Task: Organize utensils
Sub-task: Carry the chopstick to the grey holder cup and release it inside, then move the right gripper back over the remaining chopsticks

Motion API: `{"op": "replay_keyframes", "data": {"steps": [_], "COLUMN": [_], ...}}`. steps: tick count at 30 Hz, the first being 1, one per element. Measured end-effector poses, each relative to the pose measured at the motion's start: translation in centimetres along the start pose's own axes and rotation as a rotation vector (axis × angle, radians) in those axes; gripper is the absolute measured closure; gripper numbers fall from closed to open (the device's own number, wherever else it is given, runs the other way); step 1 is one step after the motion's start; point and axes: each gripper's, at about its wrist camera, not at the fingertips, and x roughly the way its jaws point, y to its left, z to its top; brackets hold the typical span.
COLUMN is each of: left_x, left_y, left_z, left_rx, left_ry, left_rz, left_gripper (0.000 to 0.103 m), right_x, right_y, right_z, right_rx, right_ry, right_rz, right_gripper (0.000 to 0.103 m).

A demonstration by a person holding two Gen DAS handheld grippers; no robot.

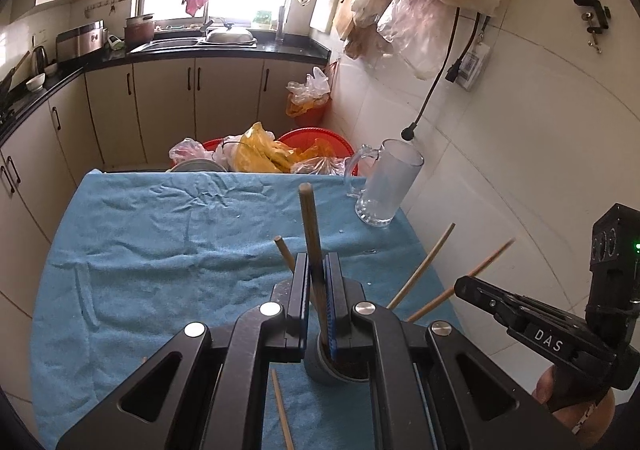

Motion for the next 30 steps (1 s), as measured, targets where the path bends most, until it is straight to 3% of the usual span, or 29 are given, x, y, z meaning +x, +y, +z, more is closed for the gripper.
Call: {"op": "replay_keyframes", "data": {"steps": [2, 5, 13, 18, 24, 30], "left_x": [-0.1, -0.5, -4.1, -8.1, -10.8, -11.8], "left_y": [0.1, 0.4, 1.3, 3.8, 8.2, 13.8], "left_z": [0.1, 0.4, 1.3, 1.2, -0.9, -5.1], "left_rx": [-0.001, -0.01, -0.039, -0.072, -0.129, -0.209], "left_ry": [-0.002, -0.012, -0.065, -0.121, -0.11, -0.035], "left_rz": [0.003, 0.003, -0.015, -0.002, 0.031, 0.062], "left_gripper": [0.095, 0.082, 0.081, 0.073, 0.073, 0.073], "right_x": [-0.2, -0.7, -4.0, -6.3, -6.1, -3.6], "right_y": [0.1, 0.3, 0.6, 0.5, 1.2, 3.6], "right_z": [0.1, 0.4, 0.8, -0.3, -4.0, -7.9], "right_rx": [0.002, 0.004, 0.02, 0.054, 0.075, 0.056], "right_ry": [-0.006, -0.022, -0.094, -0.11, -0.028, 0.084], "right_rz": [0.005, 0.002, -0.005, 0.001, 0.018, 0.023], "right_gripper": [0.094, 0.094, 0.093, 0.086, 0.086, 0.086]}}
